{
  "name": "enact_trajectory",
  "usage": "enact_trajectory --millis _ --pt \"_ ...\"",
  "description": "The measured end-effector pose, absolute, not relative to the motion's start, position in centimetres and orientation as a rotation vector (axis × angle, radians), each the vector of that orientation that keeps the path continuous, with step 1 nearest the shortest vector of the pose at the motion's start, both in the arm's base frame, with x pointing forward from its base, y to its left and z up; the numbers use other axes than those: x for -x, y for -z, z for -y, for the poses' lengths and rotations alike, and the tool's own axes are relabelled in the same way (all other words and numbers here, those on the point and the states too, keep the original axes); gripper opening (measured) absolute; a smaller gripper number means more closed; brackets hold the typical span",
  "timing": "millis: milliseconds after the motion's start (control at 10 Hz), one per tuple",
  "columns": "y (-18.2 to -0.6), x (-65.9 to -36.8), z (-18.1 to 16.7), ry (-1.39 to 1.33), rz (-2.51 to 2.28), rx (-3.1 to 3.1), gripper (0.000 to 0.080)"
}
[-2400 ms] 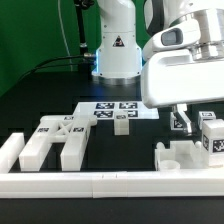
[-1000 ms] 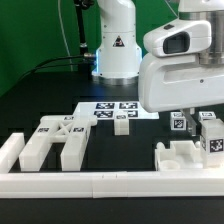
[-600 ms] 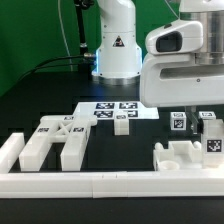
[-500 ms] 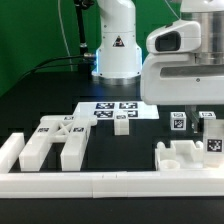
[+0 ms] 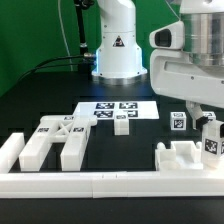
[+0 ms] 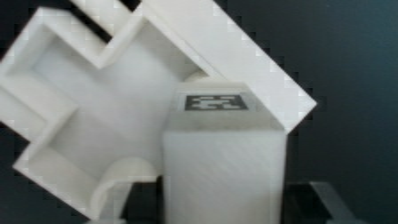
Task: Assemble chair
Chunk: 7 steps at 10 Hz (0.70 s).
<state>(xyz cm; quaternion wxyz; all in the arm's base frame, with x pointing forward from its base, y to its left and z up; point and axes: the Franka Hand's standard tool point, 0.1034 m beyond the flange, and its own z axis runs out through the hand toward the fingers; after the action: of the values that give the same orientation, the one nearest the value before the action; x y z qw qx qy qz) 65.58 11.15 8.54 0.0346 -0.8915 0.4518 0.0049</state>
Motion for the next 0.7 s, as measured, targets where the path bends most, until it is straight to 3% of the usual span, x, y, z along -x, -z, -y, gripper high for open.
enact_trajectory --millis 400,600,700 --pt "-8.41 -65.26 -10.64 -0.058 -1.872 2.383 0.0284" --pt "-8.40 -65.11 -10.60 -0.053 -1.878 2.354 0.0284" --pt "-8.32 -65.08 -10.62 -0.052 -1.848 2.378 0.0366"
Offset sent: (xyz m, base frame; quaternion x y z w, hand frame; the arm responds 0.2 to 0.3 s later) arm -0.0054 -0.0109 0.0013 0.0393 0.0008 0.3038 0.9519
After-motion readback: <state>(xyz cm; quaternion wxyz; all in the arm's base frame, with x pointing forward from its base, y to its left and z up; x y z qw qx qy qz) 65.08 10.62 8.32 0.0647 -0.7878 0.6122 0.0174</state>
